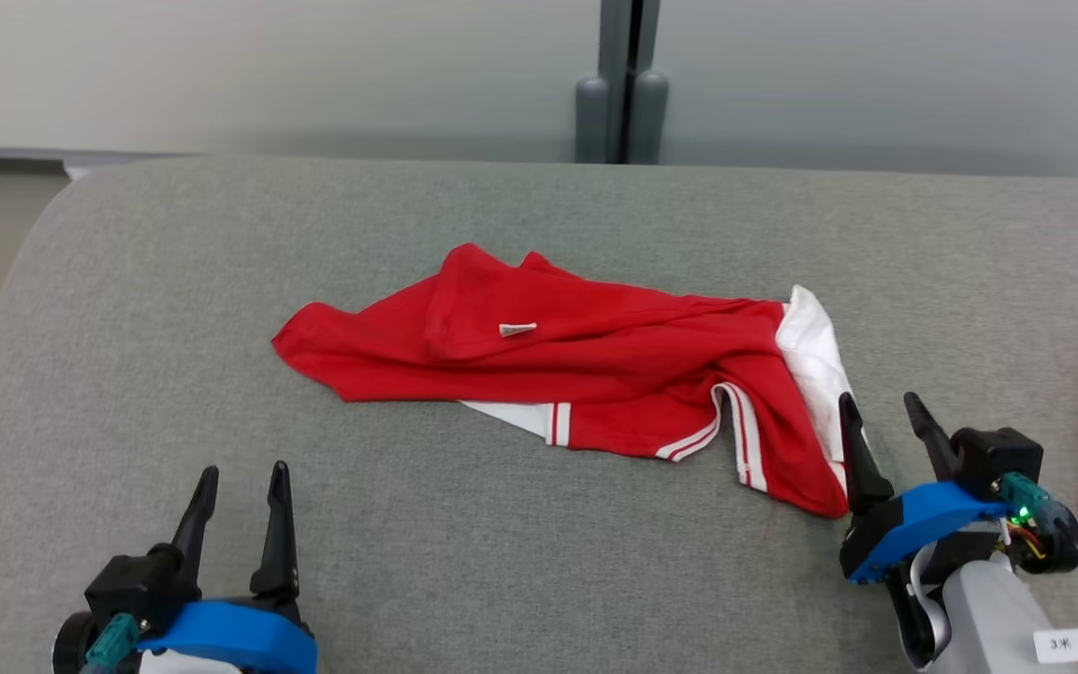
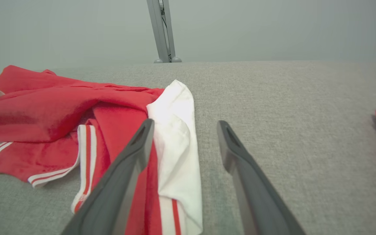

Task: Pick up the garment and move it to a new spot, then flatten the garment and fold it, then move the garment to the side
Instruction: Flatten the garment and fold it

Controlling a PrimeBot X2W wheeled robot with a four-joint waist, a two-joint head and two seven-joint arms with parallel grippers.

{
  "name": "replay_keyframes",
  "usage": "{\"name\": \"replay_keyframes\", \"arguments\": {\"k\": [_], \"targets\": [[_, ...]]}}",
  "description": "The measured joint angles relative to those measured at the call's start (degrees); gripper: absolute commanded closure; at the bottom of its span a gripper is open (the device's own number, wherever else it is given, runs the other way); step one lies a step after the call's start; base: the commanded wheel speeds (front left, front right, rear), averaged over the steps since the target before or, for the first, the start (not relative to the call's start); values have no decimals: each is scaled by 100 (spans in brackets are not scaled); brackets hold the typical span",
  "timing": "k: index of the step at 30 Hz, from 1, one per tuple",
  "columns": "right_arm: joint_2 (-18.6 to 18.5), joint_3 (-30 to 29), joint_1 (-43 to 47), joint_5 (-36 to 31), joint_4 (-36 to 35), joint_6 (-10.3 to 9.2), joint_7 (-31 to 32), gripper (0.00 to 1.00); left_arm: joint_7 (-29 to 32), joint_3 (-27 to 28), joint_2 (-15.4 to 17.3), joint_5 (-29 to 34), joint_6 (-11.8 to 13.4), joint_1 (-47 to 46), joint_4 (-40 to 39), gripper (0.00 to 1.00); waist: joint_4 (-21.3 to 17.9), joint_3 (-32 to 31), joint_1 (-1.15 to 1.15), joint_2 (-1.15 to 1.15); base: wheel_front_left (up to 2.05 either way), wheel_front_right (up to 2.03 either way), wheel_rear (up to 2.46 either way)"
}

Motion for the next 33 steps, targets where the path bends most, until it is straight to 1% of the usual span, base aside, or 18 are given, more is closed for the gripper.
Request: {"name": "replay_keyframes", "arguments": {"k": [5,9,12,13,14,15,16,18,22,27,33], "targets": [[-1,-238,-287,-259,358,0,-1,0,0,-132,118,-158,0,-141,-79,0,195,229,0,0,0,0,0],[0,-344,-431,-332,672,0,0,0,0,-216,181,-236,0,-201,-105,0,310,376,0,0,0,0,0],[1,-367,-510,-332,782,0,-1,0,0,-226,220,-277,0,-205,-112,0,348,449,0,1,0,0,0],[2,-372,-526,-333,789,0,-1,21,0,-226,229,-278,0,-211,-112,0,351,464,0,1,0,0,0],[2,-388,-535,-343,784,0,-1,50,0,-225,237,-280,0,-219,-114,0,348,470,0,0,0,0,0],[1,-407,-542,-347,781,0,0,70,0,-225,243,-280,0,-222,-118,0,342,470,0,0,0,0,0],[-1,-413,-544,-347,778,0,0,86,0,-225,244,-280,0,-224,-119,0,336,466,0,0,0,0,0],[2,-446,-544,-364,782,0,-1,100,0,-233,244,-279,-1,-226,-118,0,324,447,0,0,0,0,0],[3,-510,-528,-366,745,0,0,100,0,-254,236,-277,-1,-226,-116,0,298,398,-1,0,0,0,0],[0,-682,-595,-455,255,0,7,100,0,-316,220,-270,-1,-228,-99,0,322,324,0,0,0,0,0],[-2,-1300,-1009,-1314,-620,0,9,100,-1,-465,151,-270,-1,-195,-31,0,512,135,-1,0,0,0,0]]}}
